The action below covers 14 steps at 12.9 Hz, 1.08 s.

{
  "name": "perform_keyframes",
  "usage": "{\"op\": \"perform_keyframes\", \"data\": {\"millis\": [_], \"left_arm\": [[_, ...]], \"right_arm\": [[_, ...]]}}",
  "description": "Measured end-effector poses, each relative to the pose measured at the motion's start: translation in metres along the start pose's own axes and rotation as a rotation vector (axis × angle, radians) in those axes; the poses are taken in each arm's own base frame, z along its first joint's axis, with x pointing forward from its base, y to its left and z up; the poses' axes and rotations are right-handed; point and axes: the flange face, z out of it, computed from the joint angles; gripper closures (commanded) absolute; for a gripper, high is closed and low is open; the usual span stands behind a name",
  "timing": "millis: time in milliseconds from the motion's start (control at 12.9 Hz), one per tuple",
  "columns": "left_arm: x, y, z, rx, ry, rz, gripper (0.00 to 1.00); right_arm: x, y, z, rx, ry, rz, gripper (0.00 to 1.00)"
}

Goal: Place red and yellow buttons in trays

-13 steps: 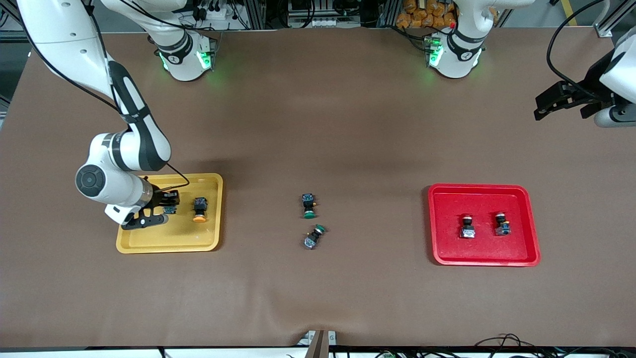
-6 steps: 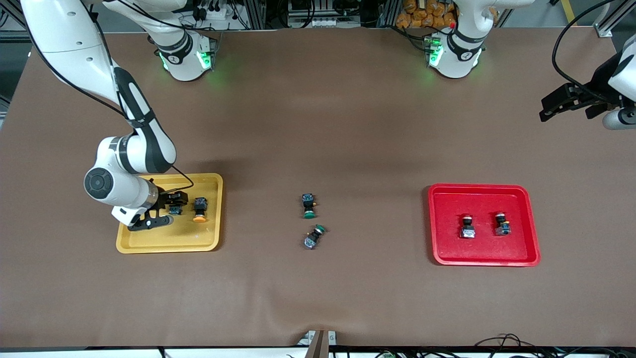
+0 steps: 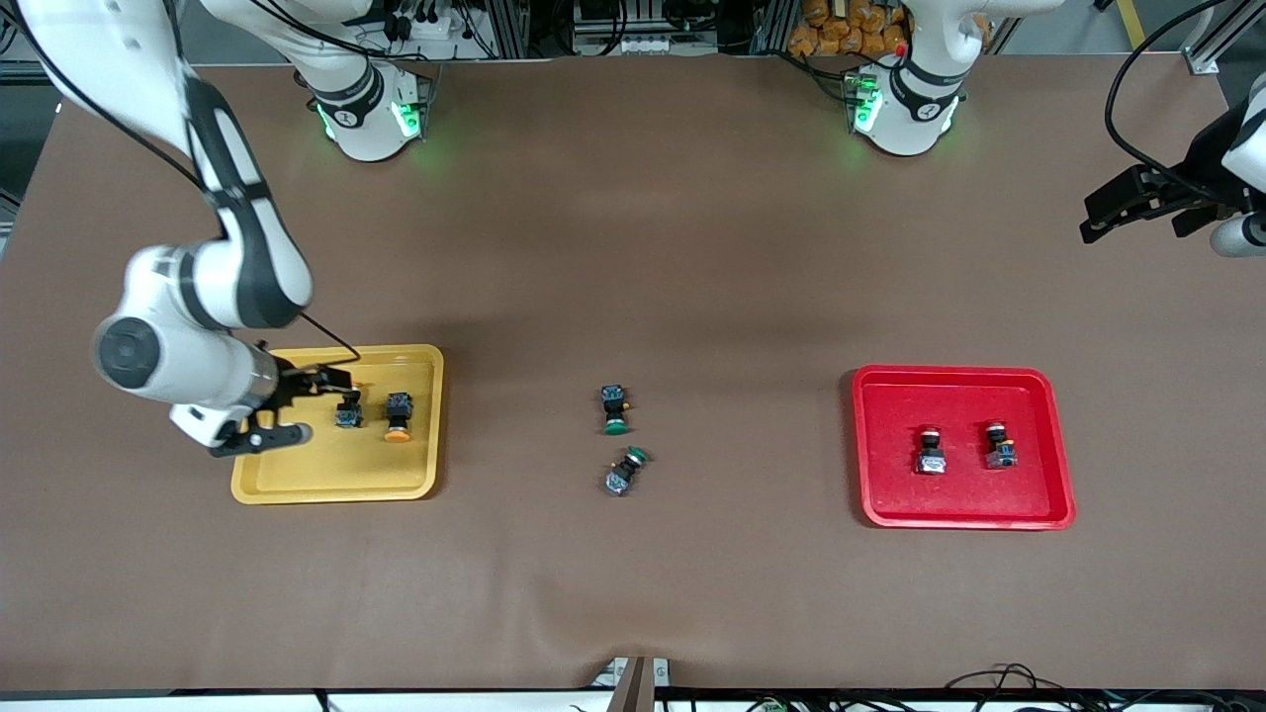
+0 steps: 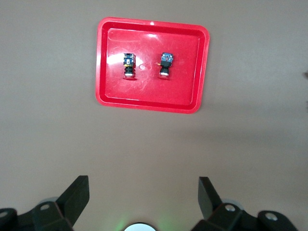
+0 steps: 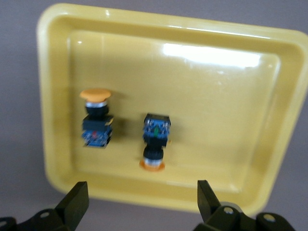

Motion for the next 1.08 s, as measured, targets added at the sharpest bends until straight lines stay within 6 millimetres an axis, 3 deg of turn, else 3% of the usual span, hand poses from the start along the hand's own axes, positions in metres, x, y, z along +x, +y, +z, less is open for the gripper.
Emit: {"op": "perform_keyframes", "data": {"millis": [310, 697, 851, 1084], "left_arm": [[0.001, -0.009, -0.003, -0.002, 0.007, -0.014, 0.0], [0.0, -0.009, -0.005, -0.002, 0.011, -0.014, 0.0], [0.0, -0.007, -0.006, -0.002, 0.012, -0.009, 0.0], [-0.001, -0.002, -0.006, -0.002, 0.013, -0.001, 0.0]], "right_arm": [[-0.048, -0.016, -0.134, 0.001, -0.011, 0.017, 0.0], [-0.131, -0.017, -0.248, -0.013, 0.104, 0.038, 0.0], [-0.166, -0.015, -0.282, -0.019, 0.147, 0.054, 0.0], [-0.186, -0.019, -0.295, -0.02, 0.141, 0.063, 0.0]]}}
